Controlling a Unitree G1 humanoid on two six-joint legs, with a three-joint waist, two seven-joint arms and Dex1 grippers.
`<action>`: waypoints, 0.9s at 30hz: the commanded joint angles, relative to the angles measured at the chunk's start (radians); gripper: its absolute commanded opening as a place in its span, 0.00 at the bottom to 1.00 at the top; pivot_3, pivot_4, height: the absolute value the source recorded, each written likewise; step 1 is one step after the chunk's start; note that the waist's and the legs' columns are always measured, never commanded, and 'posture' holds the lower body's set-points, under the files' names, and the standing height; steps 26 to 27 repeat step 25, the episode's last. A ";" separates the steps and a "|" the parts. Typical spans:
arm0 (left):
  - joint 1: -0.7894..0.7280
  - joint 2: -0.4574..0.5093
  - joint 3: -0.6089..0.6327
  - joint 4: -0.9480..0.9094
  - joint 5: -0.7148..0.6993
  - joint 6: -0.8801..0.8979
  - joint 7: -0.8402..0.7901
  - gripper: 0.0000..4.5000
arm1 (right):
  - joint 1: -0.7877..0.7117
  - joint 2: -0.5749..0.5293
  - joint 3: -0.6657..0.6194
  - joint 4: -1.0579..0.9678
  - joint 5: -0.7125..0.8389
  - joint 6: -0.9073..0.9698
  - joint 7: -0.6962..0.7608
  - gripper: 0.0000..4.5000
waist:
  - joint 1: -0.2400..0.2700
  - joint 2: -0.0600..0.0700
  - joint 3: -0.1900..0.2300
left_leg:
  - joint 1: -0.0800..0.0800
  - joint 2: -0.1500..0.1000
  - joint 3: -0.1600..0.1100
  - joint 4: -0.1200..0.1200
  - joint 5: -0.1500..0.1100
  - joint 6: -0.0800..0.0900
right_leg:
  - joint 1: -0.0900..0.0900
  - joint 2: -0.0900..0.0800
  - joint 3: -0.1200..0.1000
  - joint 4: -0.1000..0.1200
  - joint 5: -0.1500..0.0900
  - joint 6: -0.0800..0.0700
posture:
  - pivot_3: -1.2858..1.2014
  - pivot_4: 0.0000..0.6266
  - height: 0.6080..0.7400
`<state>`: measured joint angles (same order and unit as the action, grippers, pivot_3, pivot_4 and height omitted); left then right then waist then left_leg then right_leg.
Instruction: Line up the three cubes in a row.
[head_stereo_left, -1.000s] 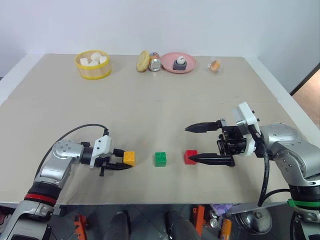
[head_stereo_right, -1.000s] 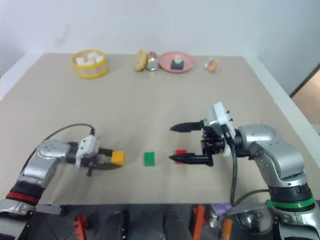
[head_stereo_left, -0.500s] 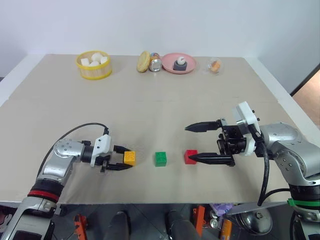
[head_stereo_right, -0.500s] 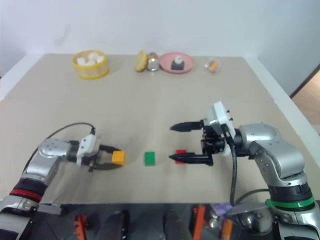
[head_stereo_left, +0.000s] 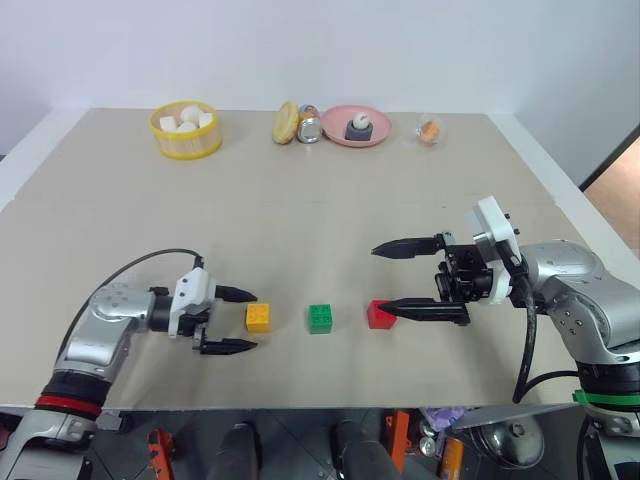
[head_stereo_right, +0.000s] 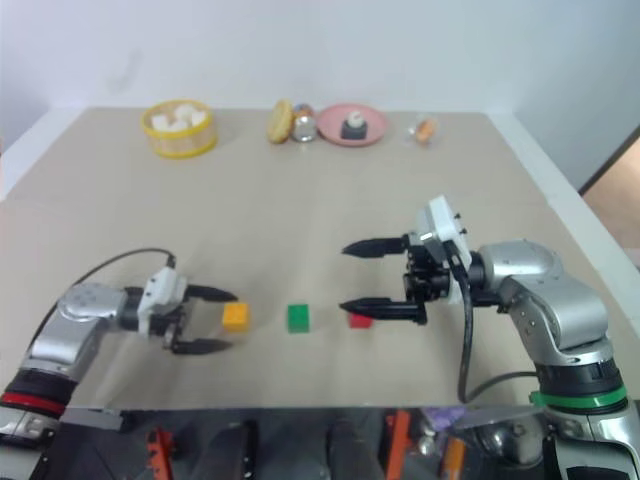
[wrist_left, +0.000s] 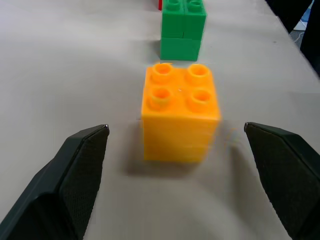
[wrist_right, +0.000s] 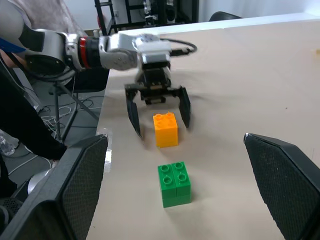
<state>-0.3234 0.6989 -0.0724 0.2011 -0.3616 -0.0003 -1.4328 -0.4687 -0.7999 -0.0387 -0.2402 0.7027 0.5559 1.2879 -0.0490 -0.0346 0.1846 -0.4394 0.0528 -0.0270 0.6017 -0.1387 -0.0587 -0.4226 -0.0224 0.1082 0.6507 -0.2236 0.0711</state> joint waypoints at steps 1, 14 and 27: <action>0.052 0.086 0.090 -0.055 -0.042 0.023 -0.015 1.00 | -0.032 -0.002 -0.015 0.002 0.005 -0.018 0.015 1.00 | -0.002 0.000 0.000 | 0.000 0.000 0.000 0.000 0.000 0.000 | 0.000 0.000 0.000 0.000 0.000 0.000 | 0.52 0.24 1.00; 0.162 0.136 0.422 -0.150 -0.147 0.277 0.377 1.00 | -0.102 0.033 -0.052 0.167 -0.120 -0.117 -0.114 1.00 | 0.002 0.000 0.000 | 0.000 0.004 0.005 0.000 0.000 0.000 | -0.002 -0.002 -0.002 0.000 0.000 -0.002 | 0.52 0.24 1.00; 0.188 -0.212 0.515 -0.470 -0.171 0.541 1.025 1.00 | 0.007 0.254 -0.253 0.297 -0.217 -0.163 -0.651 1.00 | 0.001 -0.001 0.000 | -0.001 0.004 0.005 -0.002 0.000 -0.001 | 0.000 0.001 0.000 0.000 0.001 0.005 | 0.52 0.24 1.00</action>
